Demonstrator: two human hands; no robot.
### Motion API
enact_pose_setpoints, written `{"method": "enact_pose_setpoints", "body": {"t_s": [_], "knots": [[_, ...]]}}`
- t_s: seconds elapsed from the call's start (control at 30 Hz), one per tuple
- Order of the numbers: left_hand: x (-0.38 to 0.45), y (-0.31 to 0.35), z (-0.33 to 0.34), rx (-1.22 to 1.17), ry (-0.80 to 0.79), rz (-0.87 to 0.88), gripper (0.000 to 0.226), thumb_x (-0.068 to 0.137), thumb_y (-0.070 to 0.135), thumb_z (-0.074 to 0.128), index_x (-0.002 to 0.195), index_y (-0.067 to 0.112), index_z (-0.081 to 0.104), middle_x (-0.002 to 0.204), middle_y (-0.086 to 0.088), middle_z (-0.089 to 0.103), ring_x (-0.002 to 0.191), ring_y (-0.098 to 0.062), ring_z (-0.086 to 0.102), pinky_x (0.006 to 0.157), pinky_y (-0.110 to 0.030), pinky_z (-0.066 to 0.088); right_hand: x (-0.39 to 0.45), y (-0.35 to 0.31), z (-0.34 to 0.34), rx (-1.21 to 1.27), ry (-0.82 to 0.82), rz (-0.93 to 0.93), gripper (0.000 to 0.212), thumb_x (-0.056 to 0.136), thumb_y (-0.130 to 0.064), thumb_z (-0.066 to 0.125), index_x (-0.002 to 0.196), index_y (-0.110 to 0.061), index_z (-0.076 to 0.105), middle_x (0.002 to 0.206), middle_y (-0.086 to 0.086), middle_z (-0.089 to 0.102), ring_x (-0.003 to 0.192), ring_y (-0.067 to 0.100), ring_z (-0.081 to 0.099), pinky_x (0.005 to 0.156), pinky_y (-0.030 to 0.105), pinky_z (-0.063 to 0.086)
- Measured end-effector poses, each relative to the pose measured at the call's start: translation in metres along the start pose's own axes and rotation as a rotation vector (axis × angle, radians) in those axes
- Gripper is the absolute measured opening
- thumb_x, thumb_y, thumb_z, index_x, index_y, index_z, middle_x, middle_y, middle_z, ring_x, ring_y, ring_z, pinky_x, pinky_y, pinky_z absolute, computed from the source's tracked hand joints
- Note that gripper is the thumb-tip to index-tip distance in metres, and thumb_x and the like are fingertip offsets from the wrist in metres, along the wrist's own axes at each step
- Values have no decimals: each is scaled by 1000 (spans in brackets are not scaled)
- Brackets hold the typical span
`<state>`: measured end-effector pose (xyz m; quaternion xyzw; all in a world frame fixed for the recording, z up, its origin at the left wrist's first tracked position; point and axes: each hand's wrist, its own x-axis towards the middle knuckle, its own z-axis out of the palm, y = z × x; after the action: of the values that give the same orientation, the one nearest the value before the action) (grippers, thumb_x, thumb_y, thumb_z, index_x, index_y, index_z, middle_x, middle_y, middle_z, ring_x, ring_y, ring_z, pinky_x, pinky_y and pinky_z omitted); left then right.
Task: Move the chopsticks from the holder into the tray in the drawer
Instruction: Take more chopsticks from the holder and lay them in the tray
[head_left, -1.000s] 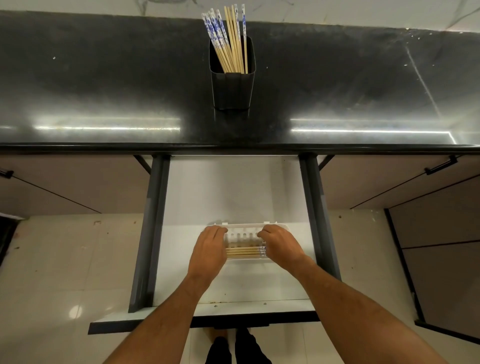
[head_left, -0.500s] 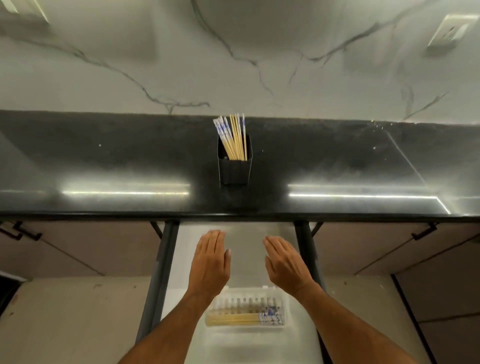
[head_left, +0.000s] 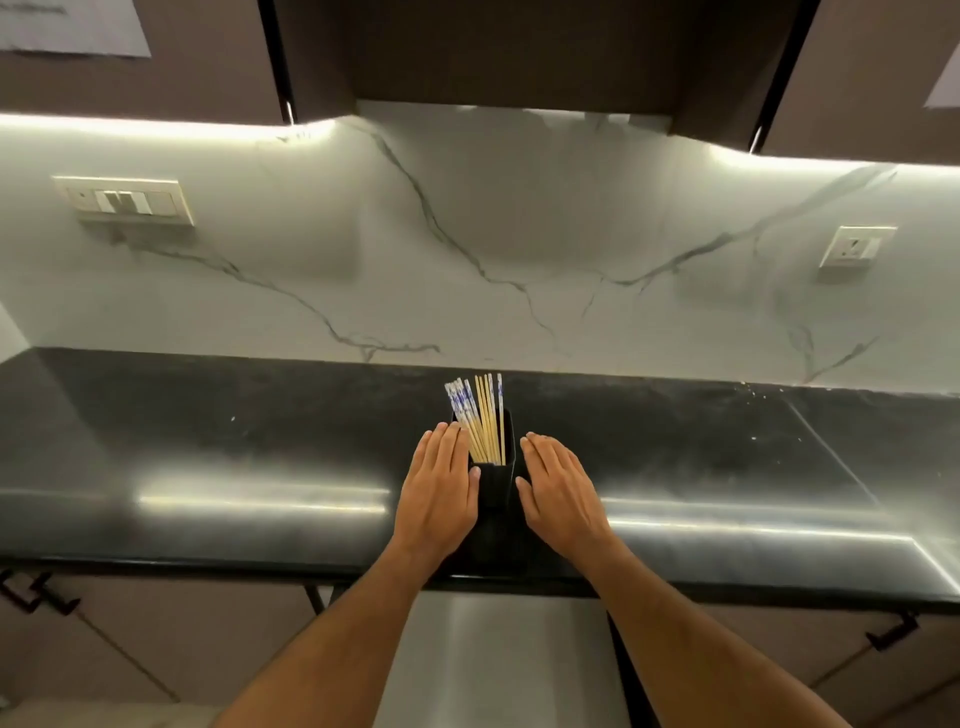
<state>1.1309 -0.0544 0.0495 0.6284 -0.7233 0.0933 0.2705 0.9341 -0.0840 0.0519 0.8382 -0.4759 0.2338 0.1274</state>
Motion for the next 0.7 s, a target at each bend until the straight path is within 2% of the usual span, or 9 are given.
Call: {"method": "enact_pose_setpoints", "body": {"t_s": [0.1,0.23,0.3,0.37,0.47,0.57,0.67,0.7], "knots": [[29,-12,4,8,12,19,49,102,32,37,146,10,38,151,-10,46,144,-24,35,124,-40,21,31,-1,7,25,-1,13,49,99,-33,43,138,-4,48,136,13,60,126,27,56,109,40,47],[57,-27,19,-1,4,22,50,102,31,34,146,7,40,150,-11,47,143,-25,37,124,-39,19,65,-1,24,66,-23,58,44,96,-27,55,134,-5,53,130,12,63,119,25,61,103,38,49],[66,-31,27,-7,2,30,51,100,31,33,144,7,40,148,-11,48,142,-25,38,124,-38,17,76,0,31,74,-21,75,42,97,-30,47,130,-5,56,126,12,65,114,25,63,98,37,52],[75,-35,40,-10,-9,49,49,101,30,34,143,6,43,146,-12,50,140,-26,41,123,-38,18,88,3,43,78,-40,102,41,98,-28,47,132,-6,55,130,11,63,117,24,61,100,34,49],[85,-38,62,-10,-30,81,49,103,30,36,142,4,48,144,-15,54,137,-29,47,121,-40,21,100,9,61,118,-99,162,49,101,-36,40,141,-8,48,141,10,56,127,23,53,109,34,42],[91,-42,80,-19,-21,88,53,104,35,29,138,1,53,138,-18,60,131,-32,55,117,-43,28,108,12,76,165,-114,168,66,97,-50,22,140,-8,50,138,11,57,124,23,55,107,34,44],[97,-45,90,-50,38,32,58,107,37,20,133,-1,55,130,-21,64,124,-34,61,112,-45,34,114,18,94,191,-104,159,50,102,-39,42,137,-5,52,133,15,61,118,26,59,105,35,48],[98,-48,94,-50,45,20,54,107,36,25,133,-1,53,130,-22,64,123,-35,61,112,-46,36,117,18,99,195,-96,143,48,102,-37,46,137,-4,53,132,16,62,117,26,60,104,36,50]]}}
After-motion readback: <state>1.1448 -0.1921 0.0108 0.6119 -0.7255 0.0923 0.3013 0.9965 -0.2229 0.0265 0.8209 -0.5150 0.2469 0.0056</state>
